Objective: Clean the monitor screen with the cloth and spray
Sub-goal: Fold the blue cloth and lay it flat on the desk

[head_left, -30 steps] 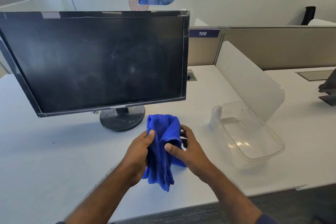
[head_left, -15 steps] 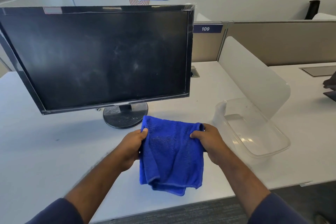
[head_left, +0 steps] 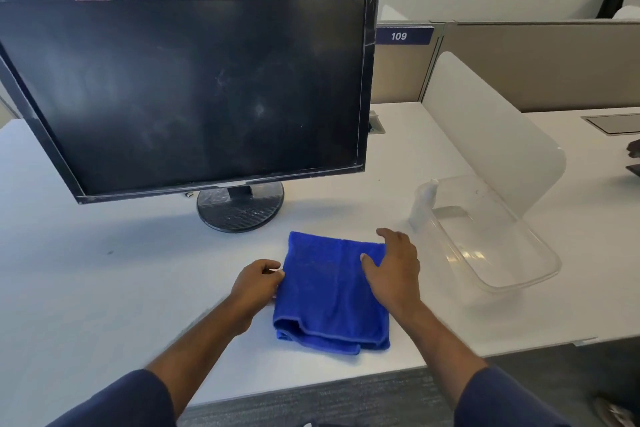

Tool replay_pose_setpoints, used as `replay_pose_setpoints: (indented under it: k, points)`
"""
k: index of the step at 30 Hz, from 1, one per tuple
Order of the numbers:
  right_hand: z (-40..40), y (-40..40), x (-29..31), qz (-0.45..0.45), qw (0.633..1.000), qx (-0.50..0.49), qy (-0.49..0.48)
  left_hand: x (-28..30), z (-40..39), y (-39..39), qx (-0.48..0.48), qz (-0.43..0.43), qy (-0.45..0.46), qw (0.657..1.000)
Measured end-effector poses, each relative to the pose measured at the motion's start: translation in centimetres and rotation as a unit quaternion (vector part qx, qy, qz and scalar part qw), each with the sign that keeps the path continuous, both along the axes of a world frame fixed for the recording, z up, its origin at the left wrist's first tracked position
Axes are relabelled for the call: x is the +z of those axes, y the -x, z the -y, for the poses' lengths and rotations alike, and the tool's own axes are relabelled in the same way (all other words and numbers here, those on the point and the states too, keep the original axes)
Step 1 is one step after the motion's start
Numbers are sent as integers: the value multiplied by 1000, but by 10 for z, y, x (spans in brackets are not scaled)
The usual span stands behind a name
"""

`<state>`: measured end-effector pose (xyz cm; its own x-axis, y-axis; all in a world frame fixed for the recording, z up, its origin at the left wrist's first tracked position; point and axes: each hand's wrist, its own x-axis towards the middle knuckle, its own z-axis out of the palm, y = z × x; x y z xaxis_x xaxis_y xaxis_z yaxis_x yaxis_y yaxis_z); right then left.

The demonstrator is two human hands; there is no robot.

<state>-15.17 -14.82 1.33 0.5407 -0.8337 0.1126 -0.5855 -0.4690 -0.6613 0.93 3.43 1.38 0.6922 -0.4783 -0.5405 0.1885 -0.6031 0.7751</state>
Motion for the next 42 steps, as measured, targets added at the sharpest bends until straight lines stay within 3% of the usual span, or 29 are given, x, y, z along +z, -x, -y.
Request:
replay_pose_setpoints:
  k: [3,7,12,17,22,26,29,32,37,42]
  points:
    - [-22,1,4,47,991,119,-40,-1,-14,1,-12,-9,-22,1000]
    - [-57,-5,3,-50,958,261,-111,-4,-32,9,-58,-16,-31,998]
    - [-89,-16,-4,-178,926,334,-5,-4,-34,22,-77,0,-10,997]
    - [-92,-19,5,-99,956,271,-63,-5,-27,31,-54,-9,28,998]
    - [-71,-23,34,22,975,162,-148,-7,-25,35,-42,29,-50,997]
    - [-44,-30,73,109,961,109,-229,-5,-20,30,-63,37,-61,995]
    - [-23,-29,106,177,939,54,-288,10,-23,12,25,-34,14,999]
    - [-3,-18,133,230,914,10,-333,30,-36,-16,70,-48,54,995]
    - [29,4,148,221,900,-38,-374,57,-64,-71,36,-34,54,997]
    - [55,6,119,118,897,-116,-410,54,-72,-110,52,-1,2,999]
